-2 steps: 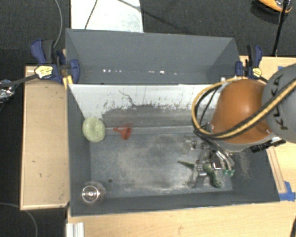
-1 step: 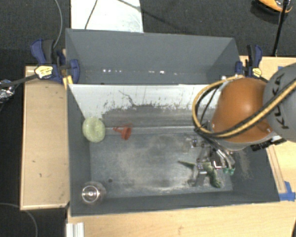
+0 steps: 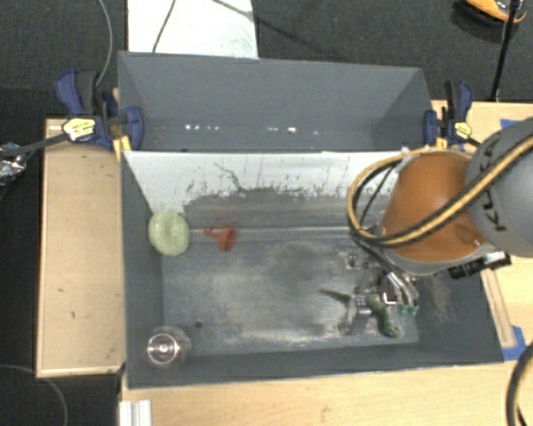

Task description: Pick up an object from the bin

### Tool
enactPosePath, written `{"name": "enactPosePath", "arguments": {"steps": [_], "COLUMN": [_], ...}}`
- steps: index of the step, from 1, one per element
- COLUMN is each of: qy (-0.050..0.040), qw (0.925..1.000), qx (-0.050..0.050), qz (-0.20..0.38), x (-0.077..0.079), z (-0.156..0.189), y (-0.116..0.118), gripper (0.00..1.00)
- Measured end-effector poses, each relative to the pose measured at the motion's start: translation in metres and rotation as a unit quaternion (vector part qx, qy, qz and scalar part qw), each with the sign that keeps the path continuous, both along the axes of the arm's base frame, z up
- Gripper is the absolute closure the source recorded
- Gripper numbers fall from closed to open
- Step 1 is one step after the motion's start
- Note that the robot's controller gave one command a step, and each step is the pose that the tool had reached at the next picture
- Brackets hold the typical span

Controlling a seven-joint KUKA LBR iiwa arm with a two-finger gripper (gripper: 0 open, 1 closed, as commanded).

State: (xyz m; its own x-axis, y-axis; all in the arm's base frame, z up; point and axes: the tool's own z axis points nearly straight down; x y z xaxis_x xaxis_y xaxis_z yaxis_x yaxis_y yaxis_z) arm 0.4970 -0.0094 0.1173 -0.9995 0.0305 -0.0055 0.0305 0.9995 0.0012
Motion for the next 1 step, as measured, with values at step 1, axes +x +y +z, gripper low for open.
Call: {"name": "enactPosePath", "arguments": {"steps": [1], "qy": [0.0028], "qw": [0.9997], "qx": [0.000], "qz": [0.024], "x": [0.0024], "z": [-0.0367], "y": [-0.0316], "gripper": [0.00]}}
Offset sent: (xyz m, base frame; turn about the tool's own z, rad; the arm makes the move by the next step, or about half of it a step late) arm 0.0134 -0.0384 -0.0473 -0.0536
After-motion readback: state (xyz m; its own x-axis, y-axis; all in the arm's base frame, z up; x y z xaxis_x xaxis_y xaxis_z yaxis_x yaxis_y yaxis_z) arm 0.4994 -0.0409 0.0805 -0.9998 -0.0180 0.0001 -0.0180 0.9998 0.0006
